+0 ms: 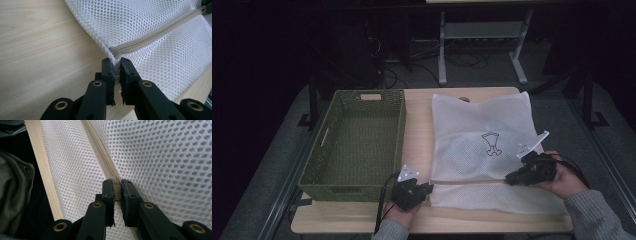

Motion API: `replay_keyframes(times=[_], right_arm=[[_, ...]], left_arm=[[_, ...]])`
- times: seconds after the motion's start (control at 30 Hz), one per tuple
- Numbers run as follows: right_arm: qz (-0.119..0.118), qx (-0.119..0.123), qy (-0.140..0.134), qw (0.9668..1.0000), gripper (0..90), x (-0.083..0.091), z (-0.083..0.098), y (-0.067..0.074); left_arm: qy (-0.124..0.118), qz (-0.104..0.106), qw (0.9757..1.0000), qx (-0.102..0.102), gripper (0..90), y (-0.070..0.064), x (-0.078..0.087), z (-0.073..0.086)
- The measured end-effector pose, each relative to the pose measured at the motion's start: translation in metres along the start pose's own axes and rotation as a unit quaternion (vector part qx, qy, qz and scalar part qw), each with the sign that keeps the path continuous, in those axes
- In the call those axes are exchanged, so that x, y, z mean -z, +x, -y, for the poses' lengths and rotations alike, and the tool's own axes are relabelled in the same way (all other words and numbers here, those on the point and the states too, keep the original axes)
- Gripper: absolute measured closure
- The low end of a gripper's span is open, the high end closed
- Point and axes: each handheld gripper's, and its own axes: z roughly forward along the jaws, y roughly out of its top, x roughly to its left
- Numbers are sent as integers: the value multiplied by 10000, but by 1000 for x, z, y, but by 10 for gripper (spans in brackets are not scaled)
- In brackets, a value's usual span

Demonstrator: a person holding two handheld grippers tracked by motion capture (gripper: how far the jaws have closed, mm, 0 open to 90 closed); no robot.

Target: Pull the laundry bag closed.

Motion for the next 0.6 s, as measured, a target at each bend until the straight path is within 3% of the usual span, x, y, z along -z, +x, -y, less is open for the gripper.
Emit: replay_keyframes(times=[0.6], right_arm=[[3, -123, -34, 9999, 813, 6, 18, -9]], left_arm=[[57, -56, 10000, 22, 828, 0, -1, 1]])
